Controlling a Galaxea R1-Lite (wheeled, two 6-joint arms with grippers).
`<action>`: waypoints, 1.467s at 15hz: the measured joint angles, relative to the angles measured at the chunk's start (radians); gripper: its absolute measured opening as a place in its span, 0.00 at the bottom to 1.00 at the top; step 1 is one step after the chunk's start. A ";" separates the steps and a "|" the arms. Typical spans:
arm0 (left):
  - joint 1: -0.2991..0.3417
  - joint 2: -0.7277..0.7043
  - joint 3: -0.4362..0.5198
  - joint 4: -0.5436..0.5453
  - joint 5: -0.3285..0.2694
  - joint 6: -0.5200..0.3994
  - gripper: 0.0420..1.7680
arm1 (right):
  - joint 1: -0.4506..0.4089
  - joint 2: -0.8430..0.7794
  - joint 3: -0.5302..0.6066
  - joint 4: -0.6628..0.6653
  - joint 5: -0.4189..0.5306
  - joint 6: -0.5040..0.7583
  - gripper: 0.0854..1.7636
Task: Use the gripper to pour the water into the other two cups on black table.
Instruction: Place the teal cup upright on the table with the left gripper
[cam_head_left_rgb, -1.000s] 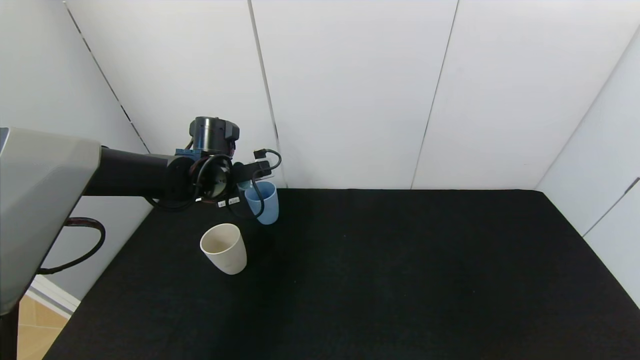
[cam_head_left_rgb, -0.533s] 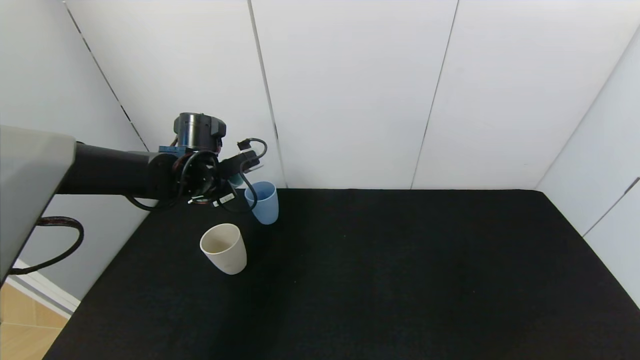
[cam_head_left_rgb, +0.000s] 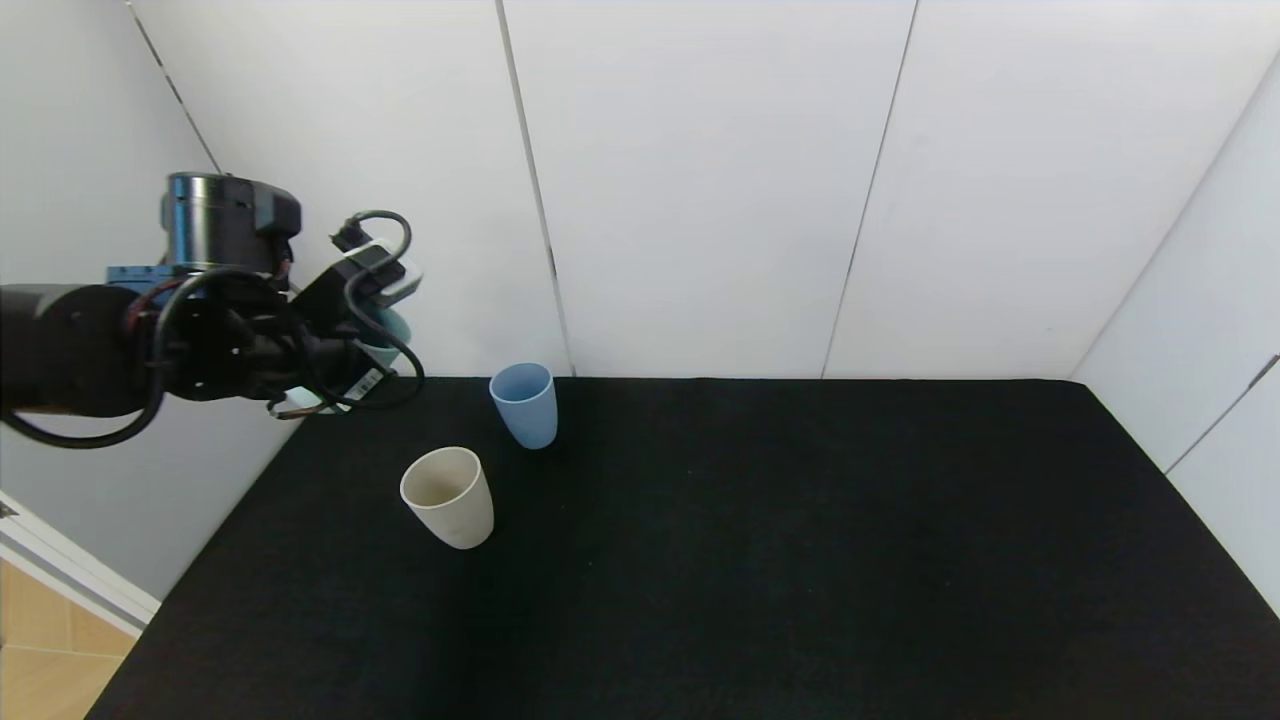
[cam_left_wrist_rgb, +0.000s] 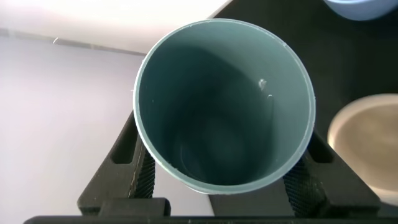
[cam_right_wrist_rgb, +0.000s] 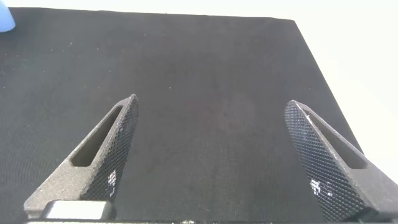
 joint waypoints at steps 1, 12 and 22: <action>-0.001 -0.060 0.045 0.003 -0.007 -0.019 0.64 | 0.000 0.000 0.000 0.000 0.000 0.000 0.97; -0.020 -0.590 0.582 0.000 -0.182 -0.431 0.64 | 0.000 0.000 0.000 0.000 0.000 0.000 0.97; -0.024 -0.742 1.071 -0.474 -0.262 -0.686 0.64 | 0.000 0.000 0.000 0.000 0.000 0.000 0.97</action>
